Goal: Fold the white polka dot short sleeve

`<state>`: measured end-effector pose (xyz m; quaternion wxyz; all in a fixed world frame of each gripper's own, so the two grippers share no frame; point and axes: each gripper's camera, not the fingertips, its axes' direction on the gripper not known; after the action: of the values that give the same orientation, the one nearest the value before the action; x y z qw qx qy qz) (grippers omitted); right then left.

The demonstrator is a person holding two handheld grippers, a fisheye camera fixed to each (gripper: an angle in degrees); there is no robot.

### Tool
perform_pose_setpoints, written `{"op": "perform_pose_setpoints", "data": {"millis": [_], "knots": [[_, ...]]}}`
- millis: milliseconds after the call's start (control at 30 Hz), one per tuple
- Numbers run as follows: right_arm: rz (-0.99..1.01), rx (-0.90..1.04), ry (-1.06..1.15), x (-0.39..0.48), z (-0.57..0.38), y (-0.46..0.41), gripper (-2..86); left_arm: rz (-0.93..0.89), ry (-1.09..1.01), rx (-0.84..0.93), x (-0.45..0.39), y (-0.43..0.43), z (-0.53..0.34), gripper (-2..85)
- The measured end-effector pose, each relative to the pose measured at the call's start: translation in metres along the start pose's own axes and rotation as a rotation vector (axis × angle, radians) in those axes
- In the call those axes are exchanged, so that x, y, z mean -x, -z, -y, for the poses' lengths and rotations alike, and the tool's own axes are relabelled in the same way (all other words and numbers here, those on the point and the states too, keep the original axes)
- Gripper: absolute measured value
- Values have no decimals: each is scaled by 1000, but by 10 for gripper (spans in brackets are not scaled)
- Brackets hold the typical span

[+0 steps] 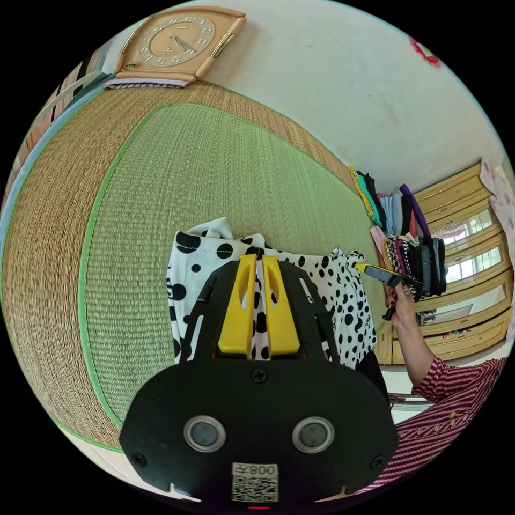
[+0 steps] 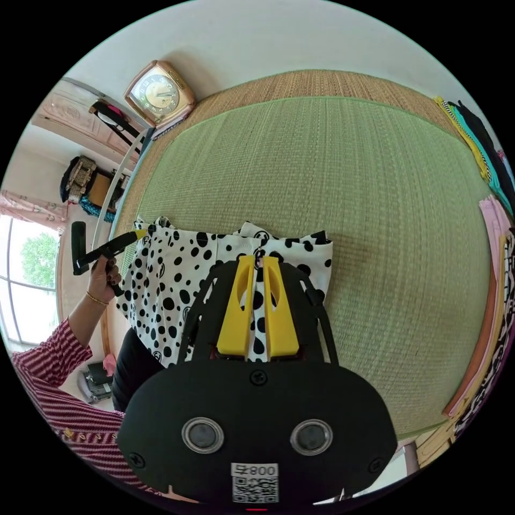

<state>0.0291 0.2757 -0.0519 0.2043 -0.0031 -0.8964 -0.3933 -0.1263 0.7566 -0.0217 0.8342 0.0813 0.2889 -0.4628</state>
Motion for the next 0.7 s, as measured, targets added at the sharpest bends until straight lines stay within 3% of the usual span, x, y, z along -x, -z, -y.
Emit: {"op": "perform_pose_setpoints", "data": {"millis": [467, 700], "knots": [[110, -26, -155, -94, -34, 14, 1, 88, 96, 4, 74, -25, 13, 2], [165, -42, -179, -120, -54, 32, 2, 22, 118, -21, 99, -28, 9, 1]]}}
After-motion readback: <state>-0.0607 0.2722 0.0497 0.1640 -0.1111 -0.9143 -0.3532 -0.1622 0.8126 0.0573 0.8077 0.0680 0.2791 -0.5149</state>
